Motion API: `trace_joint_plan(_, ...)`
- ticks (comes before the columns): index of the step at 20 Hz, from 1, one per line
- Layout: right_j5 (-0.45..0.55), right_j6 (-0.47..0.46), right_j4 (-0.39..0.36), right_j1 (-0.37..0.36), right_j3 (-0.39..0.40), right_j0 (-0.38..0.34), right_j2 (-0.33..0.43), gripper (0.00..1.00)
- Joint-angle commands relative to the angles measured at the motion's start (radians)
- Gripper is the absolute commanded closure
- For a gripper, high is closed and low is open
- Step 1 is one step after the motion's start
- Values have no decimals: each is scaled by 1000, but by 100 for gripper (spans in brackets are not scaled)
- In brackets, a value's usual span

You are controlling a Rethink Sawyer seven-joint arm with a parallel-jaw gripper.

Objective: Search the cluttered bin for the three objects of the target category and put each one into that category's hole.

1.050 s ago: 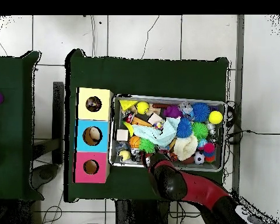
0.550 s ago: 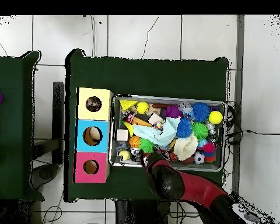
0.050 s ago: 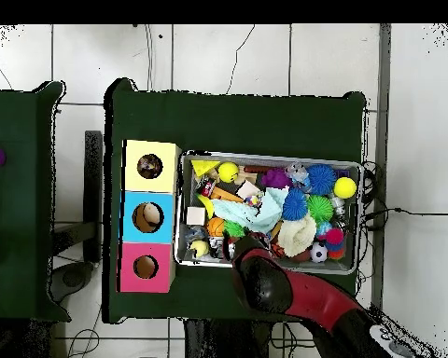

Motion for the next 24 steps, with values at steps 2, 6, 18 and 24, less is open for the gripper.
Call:
trace_joint_plan(2, 95, 218, 96, -17, -115, 19, 22, 0)
trace_joint_plan(6, 124, 197, 117, -19, -138, 29, 14, 0)
trace_joint_plan(18, -5, 197, 89, 67, -160, 37, -14, 0)
trace_joint_plan(24, 51, 172, 95, 91, -210, 23, -7, 0)
